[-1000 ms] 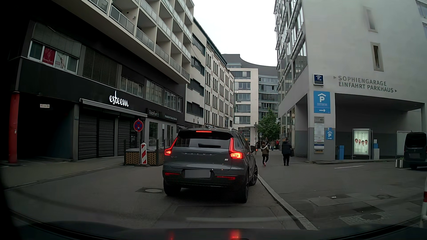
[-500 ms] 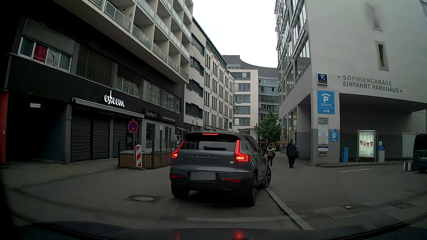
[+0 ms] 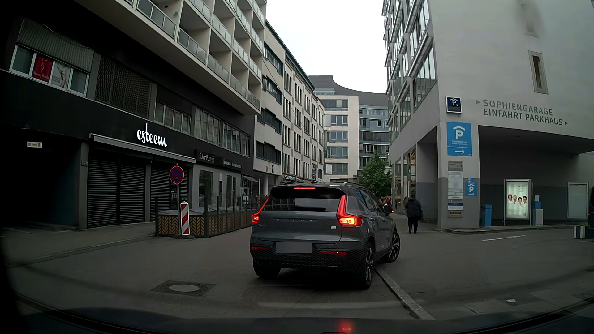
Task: Follow the waypoints while adhering to traffic rules and regulations
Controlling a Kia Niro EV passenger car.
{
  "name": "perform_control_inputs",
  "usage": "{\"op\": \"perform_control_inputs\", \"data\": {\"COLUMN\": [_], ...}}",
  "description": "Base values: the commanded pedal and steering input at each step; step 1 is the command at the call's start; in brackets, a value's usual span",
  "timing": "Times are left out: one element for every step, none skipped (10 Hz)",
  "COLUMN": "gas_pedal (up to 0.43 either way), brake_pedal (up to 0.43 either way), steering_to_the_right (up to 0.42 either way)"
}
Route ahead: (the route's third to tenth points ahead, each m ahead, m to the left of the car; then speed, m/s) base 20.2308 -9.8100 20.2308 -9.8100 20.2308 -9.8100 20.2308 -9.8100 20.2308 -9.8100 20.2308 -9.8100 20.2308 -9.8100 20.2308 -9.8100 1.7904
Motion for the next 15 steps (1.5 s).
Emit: {"op": "perform_control_inputs", "data": {"gas_pedal": [0.000,0.000,0.000,0.000,0.000,0.000,0.000,0.000,0.000,0.000,0.000,0.000,0.000,0.000,0.000], "brake_pedal": [0.000,0.000,0.000,0.000,0.000,0.000,0.000,0.000,0.012,0.049,0.079,0.128,0.146,0.165,0.177], "steering_to_the_right": [0.005,0.005,0.005,0.006,0.006,0.004,0.003,0.003,0.004,0.004,0.005,0.005,0.005,0.005,0.005]}}
